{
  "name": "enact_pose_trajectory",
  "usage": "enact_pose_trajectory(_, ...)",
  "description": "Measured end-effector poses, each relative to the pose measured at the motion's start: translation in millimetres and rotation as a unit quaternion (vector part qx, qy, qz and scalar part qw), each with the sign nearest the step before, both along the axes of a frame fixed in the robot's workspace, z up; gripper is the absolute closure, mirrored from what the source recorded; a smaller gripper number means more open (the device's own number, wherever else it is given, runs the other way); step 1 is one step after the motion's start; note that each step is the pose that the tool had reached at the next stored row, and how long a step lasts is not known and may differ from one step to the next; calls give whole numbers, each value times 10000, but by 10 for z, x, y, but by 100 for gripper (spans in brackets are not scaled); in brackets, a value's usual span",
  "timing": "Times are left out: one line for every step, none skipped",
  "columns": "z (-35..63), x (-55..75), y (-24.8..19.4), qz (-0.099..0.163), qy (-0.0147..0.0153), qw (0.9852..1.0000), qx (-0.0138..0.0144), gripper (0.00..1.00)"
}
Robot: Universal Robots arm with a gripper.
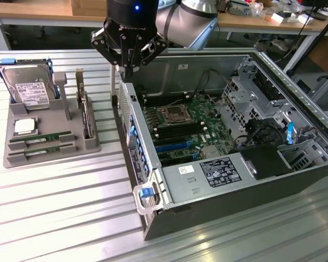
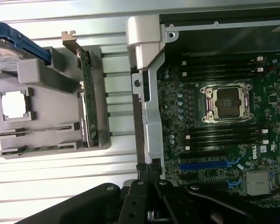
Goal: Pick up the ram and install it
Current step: 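Reach for the ram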
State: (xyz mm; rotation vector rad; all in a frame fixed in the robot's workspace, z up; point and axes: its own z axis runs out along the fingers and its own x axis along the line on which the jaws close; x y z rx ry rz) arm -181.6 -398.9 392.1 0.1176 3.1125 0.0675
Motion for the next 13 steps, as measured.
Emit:
enact_pose_trajectory(0, -19, 0, 0, 0, 10000, 0, 89)
enact_pose_trajectory(0, -30, 0, 0, 0, 10000, 0, 89)
enact_pose_trajectory(-1, -39, 0, 0, 0, 10000, 0, 89)
enact_pose_trajectory(-1, -49, 0, 0, 0, 10000, 0, 89)
enact_pose_trajectory(-1, -53, 0, 0, 0, 10000, 1, 89)
enact_pose_trajectory(-1, -62, 0, 0, 0, 10000, 0, 89)
enact_pose_trajectory(-1, -73, 0, 0, 0, 10000, 0, 89)
enact_pose_trajectory(-1, -85, 0, 0, 0, 10000, 0, 89)
enact_pose_trajectory(-1, -100, 0, 0, 0, 10000, 0, 89)
enact_pose_trajectory(-1, -112, 0, 0, 0, 10000, 0, 89)
enact_pose_trajectory(-2, -124, 0, 0, 0, 10000, 1, 89)
enact_pose_trajectory(-2, -132, 0, 0, 0, 10000, 0, 89)
enact_pose_trajectory(-2, -141, 0, 0, 0, 10000, 0, 89)
